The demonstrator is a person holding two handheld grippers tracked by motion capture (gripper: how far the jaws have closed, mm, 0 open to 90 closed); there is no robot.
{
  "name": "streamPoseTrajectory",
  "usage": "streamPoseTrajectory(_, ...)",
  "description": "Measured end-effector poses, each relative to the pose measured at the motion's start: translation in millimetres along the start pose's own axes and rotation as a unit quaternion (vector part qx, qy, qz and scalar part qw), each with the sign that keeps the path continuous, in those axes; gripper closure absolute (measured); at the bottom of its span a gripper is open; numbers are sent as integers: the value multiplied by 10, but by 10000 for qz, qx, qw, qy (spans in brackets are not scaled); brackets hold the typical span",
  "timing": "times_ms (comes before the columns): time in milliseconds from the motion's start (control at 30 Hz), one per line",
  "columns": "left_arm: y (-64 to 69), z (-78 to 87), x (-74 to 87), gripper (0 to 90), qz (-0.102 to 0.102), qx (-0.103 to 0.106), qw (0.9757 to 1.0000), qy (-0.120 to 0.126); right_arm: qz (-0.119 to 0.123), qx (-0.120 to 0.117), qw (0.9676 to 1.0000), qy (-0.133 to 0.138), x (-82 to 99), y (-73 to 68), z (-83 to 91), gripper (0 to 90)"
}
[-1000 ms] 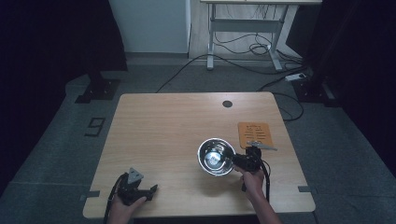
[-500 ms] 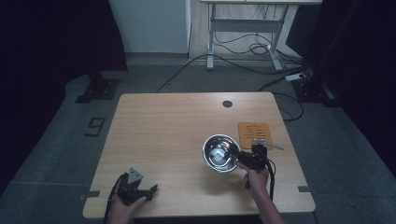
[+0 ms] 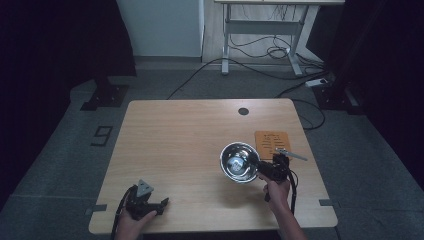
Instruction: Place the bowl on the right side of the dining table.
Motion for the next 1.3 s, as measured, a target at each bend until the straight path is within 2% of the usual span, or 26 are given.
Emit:
streamPoseTrajectory(167, 2, -2, -1, 122, 7, -1, 10000, 4, 10, -7, 10000, 41, -25, 5, 21, 853)
streamPoseTrajectory(400, 3, -3, -3, 123, 9, 0, 10000, 4, -116, 34, 9998, 175, -77, 82, 87, 854)
streamPoseTrajectory(833, 4, -5, -5, 123, 11, -6, 10000, 3, -152, 58, 9997, 173, -80, 104, 93, 854)
streamPoseTrajectory(1300, 7, -7, -8, 123, 11, -11, 10000, 3, -276, 47, 9992, 293, -120, 160, 159, 854)
Point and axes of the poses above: each handheld gripper's, and its own axes: z roughly backward along the jaws, x roughly out of its underside, y roughly to its right, the point moved 2 cm from there along -z, roughly forward along the jaws, and after that the axes turned 4 degrees about -y, right-handed, at the moved point
